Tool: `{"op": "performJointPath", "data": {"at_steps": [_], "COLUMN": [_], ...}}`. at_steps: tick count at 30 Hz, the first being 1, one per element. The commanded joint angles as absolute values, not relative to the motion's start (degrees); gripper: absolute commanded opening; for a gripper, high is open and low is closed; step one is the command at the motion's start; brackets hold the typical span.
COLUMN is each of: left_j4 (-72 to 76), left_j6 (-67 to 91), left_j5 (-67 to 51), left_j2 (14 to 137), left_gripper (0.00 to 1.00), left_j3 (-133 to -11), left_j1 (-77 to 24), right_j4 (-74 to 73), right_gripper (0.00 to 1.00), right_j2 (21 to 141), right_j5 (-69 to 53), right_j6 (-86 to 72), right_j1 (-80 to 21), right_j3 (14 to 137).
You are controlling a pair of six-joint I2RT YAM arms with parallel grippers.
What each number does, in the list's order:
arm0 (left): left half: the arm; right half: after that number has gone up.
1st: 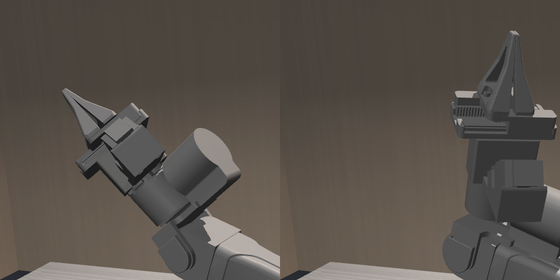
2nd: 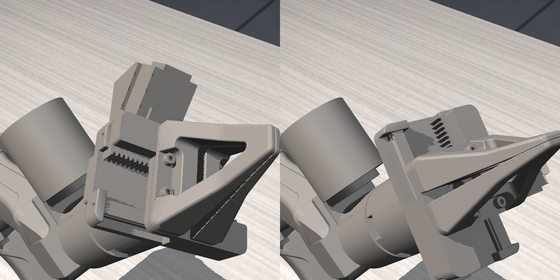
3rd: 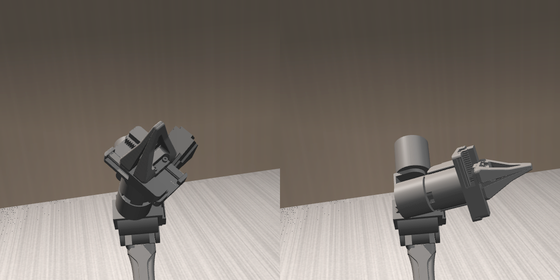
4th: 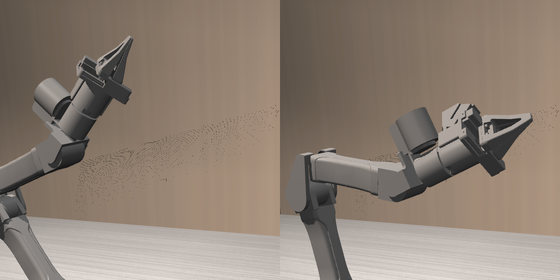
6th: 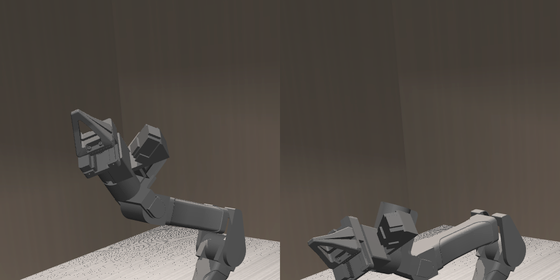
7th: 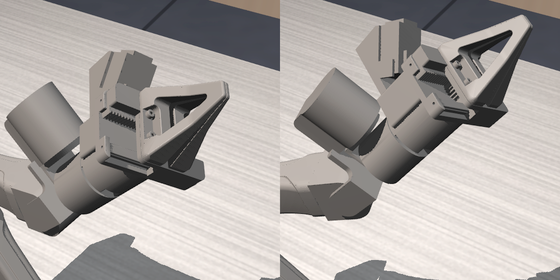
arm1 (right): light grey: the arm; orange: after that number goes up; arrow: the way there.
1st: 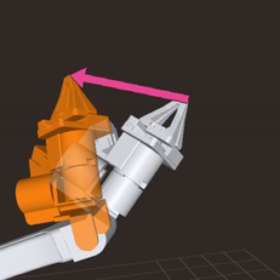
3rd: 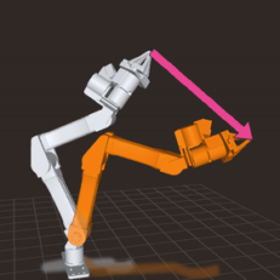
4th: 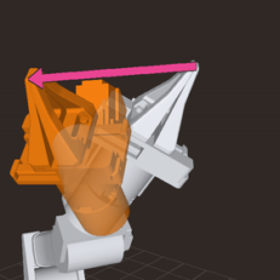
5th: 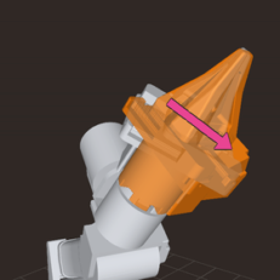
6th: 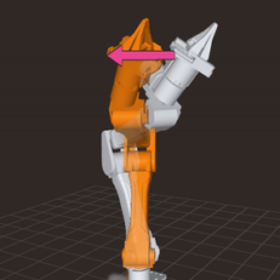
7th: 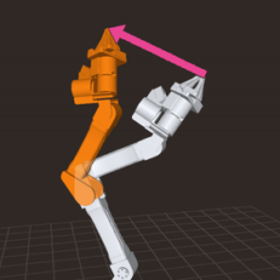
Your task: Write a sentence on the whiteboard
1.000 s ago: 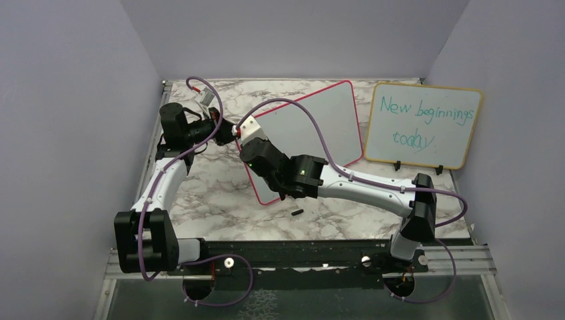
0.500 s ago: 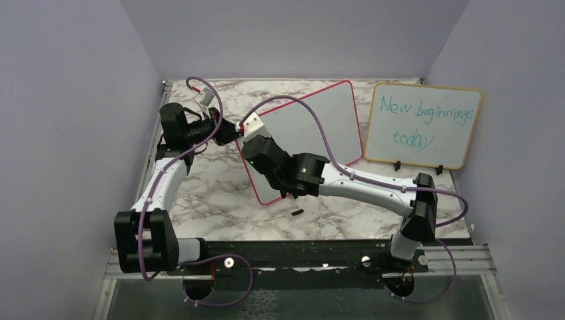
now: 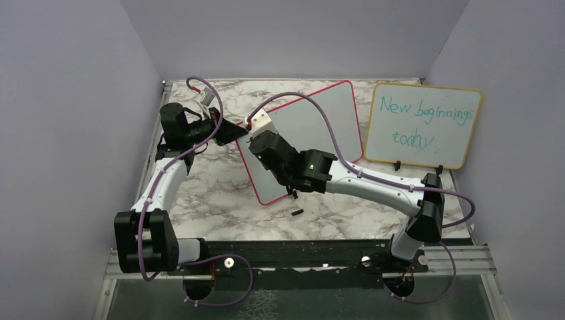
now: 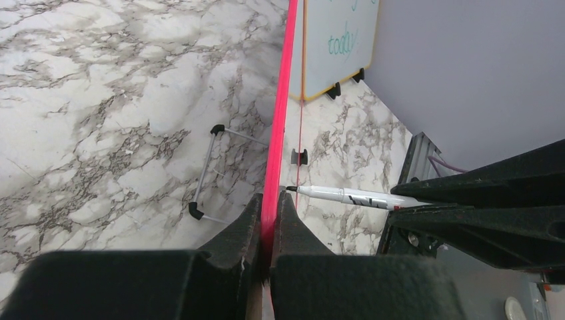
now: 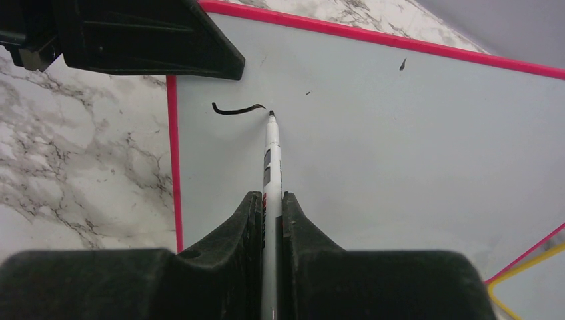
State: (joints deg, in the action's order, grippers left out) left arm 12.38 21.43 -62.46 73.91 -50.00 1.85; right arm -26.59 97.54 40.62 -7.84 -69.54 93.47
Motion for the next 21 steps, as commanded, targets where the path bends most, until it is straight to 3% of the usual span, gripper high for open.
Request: {"op": "performJointPath", "data": {"at_steps": [1,21], "left_j4": [9.63,9.14], "left_j6": [17.24,16.96], "left_j5": [-58.73,-58.62], "left_j2": [73.93,74.2], "left_gripper": [0.0,0.0], "left_j3": [-48.53,-48.78], "left_j1": [1.23,1.23], "right_j4": [-25.96,-23.62], "right_gripper": [0.01,0.0], "right_j2": [95.36,95.41], "right_j5": [37.27,37.07], "right_j6": [-7.29,-5.21], "right_j1": [-69.41,-70.75], "right_j3": [92.6,92.96]}}
